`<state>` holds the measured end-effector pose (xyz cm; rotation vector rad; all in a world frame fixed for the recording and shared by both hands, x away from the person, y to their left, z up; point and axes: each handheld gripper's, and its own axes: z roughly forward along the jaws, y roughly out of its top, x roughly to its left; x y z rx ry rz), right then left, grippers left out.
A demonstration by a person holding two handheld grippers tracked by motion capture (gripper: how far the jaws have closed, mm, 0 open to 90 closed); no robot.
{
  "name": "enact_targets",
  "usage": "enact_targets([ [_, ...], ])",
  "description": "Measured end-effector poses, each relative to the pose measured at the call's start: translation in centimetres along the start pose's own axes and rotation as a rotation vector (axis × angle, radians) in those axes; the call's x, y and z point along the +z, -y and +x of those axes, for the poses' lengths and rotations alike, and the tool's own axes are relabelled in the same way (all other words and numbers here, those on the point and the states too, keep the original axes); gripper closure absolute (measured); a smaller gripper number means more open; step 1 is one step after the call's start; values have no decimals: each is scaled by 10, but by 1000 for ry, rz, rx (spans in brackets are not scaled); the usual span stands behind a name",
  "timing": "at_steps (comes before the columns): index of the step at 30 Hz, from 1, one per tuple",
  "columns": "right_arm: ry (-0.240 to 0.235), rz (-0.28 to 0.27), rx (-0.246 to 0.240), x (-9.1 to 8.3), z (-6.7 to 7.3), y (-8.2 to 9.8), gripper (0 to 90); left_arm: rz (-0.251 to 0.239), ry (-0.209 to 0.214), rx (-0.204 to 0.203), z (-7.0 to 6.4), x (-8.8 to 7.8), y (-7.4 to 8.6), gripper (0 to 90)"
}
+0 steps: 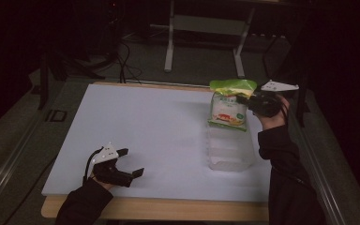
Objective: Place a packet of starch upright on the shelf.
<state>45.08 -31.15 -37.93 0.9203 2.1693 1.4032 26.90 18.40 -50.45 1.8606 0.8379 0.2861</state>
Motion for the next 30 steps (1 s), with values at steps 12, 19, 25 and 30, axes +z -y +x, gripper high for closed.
enact_targets([
  [12,4,48,56,28,-7,50,820,-6,7,-2,0,0,0,1],
  [19,24,56,75,29,-12,50,817,-6,6,-7,1,1,1,1],
  [25,113,56,103,29,-14,49,532,-13,8,-11,1,0,1,1],
  [30,143,24,147,19,-11,47,333,-19,9,-15,2,-1,0,1],
])
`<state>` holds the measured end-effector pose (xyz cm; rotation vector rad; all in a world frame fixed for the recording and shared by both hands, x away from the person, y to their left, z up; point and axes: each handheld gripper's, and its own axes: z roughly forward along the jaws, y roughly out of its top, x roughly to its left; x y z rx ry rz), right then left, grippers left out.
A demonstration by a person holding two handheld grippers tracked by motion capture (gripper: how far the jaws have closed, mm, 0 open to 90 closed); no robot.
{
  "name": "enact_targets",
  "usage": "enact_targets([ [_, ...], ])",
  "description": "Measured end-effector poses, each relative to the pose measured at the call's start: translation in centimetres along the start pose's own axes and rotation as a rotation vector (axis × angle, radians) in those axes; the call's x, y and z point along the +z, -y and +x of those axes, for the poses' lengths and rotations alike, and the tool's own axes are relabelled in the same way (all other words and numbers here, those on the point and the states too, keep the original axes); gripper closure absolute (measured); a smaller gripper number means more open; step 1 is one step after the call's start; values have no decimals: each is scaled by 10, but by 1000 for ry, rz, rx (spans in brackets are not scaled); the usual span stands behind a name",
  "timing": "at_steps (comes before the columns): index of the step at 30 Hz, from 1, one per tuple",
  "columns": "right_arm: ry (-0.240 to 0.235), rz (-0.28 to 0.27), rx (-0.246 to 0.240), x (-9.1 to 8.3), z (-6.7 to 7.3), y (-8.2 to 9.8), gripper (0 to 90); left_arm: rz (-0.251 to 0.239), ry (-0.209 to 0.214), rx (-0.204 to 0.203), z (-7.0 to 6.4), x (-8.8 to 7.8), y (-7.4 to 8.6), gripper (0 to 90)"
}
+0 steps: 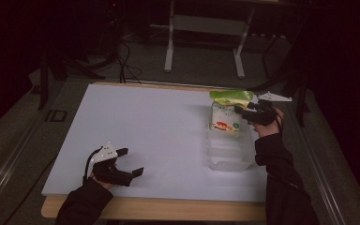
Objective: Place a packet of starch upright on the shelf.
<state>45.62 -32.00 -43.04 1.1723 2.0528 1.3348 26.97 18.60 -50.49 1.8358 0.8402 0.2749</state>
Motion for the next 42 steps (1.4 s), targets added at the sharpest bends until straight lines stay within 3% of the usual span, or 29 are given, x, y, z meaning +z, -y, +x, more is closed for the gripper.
enact_targets([
  [4,10,0,28,-12,5,-1,136,-3,1,4,-1,0,-1,1],
  [8,-13,-13,26,-26,15,-1,108,-8,2,4,-1,-1,-1,1],
  [12,-32,-36,46,-38,27,-1,108,-12,3,6,-1,-2,-2,0],
  [17,-46,-44,35,-46,40,-1,109,-16,6,4,-1,-3,-2,1],
  [18,-37,-52,6,-53,53,-3,109,-17,12,5,-2,-2,-2,1],
  [26,-147,-70,-8,-65,85,4,127,-19,27,16,-5,-2,-3,0],
  [42,-227,-94,-75,-82,139,30,108,-44,45,18,-6,-6,-4,1],
])
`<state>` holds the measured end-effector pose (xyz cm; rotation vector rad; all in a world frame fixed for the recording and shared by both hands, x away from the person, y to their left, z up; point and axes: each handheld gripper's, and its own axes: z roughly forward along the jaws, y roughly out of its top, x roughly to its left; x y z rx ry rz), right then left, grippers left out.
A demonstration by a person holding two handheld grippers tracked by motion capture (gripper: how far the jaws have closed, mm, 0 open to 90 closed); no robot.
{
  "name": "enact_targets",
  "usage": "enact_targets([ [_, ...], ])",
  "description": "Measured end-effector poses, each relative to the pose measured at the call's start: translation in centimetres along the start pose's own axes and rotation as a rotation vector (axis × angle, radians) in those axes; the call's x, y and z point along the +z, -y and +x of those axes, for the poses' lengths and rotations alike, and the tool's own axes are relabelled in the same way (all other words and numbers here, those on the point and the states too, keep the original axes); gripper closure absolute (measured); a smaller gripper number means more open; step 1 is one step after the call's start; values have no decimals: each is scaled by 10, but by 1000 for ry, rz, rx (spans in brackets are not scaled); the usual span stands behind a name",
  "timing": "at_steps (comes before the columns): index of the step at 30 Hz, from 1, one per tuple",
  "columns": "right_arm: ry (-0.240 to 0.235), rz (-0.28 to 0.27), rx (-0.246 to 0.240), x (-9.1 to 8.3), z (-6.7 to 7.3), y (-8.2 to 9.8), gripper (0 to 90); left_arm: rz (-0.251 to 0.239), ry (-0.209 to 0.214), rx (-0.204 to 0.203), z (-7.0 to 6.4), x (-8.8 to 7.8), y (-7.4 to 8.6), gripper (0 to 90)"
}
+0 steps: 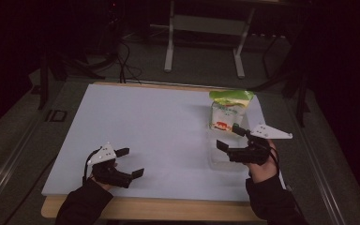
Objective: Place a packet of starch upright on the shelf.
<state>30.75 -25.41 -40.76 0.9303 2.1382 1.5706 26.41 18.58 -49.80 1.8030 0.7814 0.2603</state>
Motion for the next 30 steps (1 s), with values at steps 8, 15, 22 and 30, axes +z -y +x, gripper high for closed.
enact_targets([
  [8,-4,12,-51,-1,20,17,108,0,10,9,-2,-1,0,1],
  [15,-76,20,-86,-3,37,34,110,7,11,24,-3,-1,1,1],
  [22,-62,47,-94,-8,44,49,110,7,9,33,-5,-2,2,1],
  [30,-28,43,-147,-16,48,61,110,20,29,44,-6,0,4,1],
])
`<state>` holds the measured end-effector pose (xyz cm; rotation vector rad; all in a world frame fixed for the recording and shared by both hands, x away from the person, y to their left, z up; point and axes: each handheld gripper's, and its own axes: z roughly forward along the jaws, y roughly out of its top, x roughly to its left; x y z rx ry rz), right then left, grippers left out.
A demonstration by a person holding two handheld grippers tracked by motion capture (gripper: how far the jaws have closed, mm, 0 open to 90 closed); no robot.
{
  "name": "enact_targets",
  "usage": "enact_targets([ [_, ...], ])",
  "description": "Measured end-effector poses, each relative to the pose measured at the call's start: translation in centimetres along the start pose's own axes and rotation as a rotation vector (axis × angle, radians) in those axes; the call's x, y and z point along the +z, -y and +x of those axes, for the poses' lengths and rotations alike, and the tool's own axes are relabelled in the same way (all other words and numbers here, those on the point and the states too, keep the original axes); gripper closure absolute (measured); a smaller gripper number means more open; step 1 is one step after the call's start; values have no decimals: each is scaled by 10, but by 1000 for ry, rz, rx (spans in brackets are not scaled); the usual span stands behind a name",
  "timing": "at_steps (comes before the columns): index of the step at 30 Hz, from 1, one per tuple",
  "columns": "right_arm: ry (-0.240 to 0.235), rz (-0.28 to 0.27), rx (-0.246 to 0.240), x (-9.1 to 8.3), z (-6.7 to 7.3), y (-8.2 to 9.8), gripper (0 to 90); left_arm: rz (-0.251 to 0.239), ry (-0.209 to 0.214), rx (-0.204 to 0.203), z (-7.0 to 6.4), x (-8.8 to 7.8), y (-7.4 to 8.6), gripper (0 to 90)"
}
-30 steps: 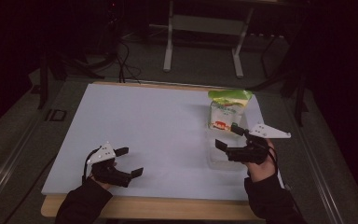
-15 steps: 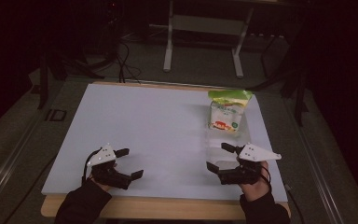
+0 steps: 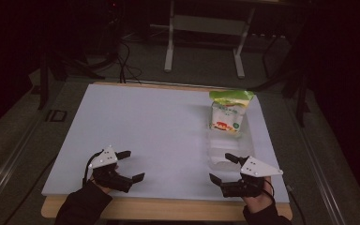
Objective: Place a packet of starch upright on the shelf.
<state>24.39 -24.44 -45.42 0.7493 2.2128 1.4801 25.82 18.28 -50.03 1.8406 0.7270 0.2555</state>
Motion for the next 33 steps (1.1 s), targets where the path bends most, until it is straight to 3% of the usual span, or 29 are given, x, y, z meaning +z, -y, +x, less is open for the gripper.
enact_targets([
  [4,28,34,-52,-1,5,5,110,-1,6,1,-1,1,0,1],
  [15,32,24,-107,-8,12,16,110,-9,17,6,-1,1,2,1],
  [33,28,-28,-58,-11,2,21,111,-4,21,6,-1,3,4,1],
])
